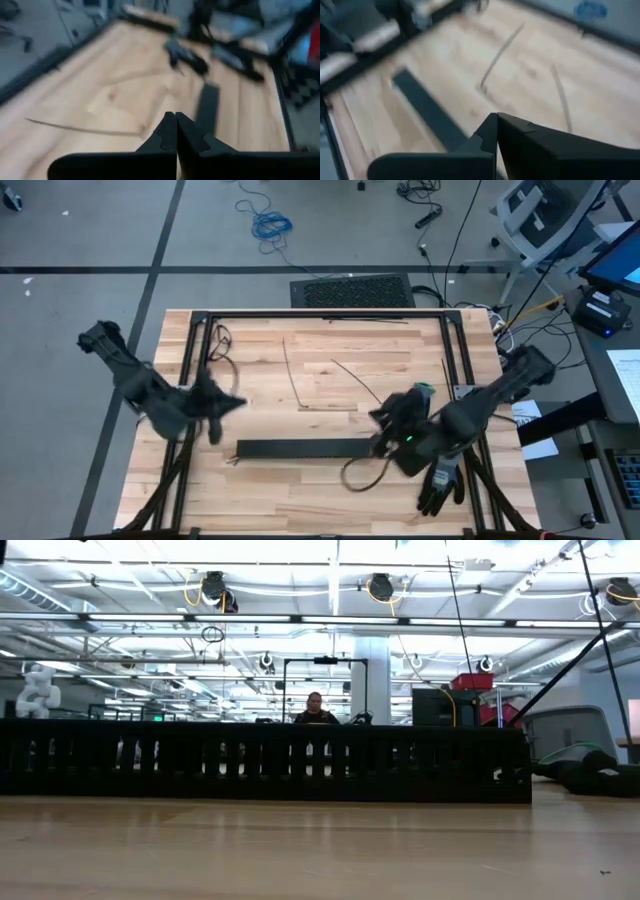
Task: Ziptie cables
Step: Return to Home Position
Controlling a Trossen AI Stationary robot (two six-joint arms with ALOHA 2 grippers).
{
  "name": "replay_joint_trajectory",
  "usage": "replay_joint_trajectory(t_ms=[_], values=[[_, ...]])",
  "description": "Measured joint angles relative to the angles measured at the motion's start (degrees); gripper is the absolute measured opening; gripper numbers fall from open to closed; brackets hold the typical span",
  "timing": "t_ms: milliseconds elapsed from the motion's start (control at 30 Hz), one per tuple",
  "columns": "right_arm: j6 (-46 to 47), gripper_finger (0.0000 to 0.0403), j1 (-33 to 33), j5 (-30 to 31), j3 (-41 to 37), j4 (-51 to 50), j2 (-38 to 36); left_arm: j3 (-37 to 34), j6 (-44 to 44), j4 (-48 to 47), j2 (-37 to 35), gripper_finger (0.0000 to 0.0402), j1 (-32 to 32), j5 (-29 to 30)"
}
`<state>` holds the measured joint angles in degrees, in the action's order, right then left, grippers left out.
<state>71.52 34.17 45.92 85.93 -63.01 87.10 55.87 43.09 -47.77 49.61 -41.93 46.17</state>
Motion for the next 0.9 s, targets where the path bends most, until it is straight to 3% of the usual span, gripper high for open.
replay_joint_trajectory(t_ms=[67, 167, 333, 467, 567, 700, 800, 900], values=[[-0.92, 0.0, 0.62, 3.42, -0.03, -1.54, -3.84, -2.88, 0.03, 2.32, -5.61, 0.0, -1.29, 3.41], [-2.25, 0.0, 2.39, 6.83, -0.04, -3.42, -8.85, -9.25, -4.37, 10.95, -14.14, 0.0, -2.66, 3.77], [-3.42, 0.0, 5.31, 8.2, -0.07, -7.73, -15.01, -22.28, -14.85, 31.25, -23.22, 0.0, -2.71, -2.8], [-1.63, 0.0, 7.49, 8.42, -0.07, -13.41, -19.5, -30.63, -20.15, 52.71, -27.97, 0.0, -1.55, -6.65], [-0.81, 0.0, 9.36, 10.91, -0.07, -17.92, -22.78, -35.95, -21.43, 66.75, -28.85, 0.0, -0.58, -9.89], [-1.28, 0.0, 11.96, 12.88, -0.09, -23.04, -27.06, -42.67, -20.88, 78.69, -27.54, 0.0, 0.79, -10.8], [-3.94, 0.0, 14.85, 12.49, -0.11, -24.97, -30.66, -46.11, -19.05, 86.7, -24.27, 0.0, 1.79, -5.86], [-5.87, 0.0, 18.44, 12.36, -0.61, -25.5, -34.68, -47.08, -13.69, 86.02, -20.88, 0.0, 2.16, 3.61]])
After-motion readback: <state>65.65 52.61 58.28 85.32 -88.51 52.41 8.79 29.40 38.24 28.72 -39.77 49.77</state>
